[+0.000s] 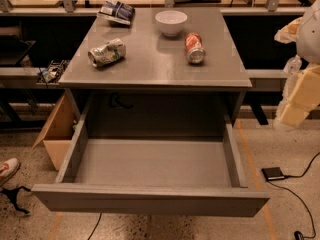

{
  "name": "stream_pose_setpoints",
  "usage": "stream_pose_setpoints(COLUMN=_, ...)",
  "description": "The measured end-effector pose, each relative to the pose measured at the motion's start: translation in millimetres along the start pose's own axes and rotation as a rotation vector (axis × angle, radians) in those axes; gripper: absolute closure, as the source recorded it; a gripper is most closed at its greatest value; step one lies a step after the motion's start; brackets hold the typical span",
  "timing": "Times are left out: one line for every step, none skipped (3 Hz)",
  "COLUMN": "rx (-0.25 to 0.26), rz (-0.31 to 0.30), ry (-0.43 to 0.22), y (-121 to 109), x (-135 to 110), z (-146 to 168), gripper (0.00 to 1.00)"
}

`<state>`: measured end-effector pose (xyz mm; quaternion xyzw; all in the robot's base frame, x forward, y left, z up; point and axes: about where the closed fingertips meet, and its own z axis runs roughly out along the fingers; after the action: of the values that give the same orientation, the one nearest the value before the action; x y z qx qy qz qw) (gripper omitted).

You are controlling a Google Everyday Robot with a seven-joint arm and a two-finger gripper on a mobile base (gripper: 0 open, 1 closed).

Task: Place coke can into top drawer

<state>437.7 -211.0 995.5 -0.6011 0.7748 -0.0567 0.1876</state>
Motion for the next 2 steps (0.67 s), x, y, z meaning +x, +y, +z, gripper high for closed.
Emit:
stream_pose_setpoints(rx=0.0, rz=0.0, ry=0.0, y=0, x=0, z=0, gripper=0.0)
stream_pose_setpoints(rx=-0.004, rz=0.046, ry=-0.002, y=-11, x=-4, z=12, gripper=0.0)
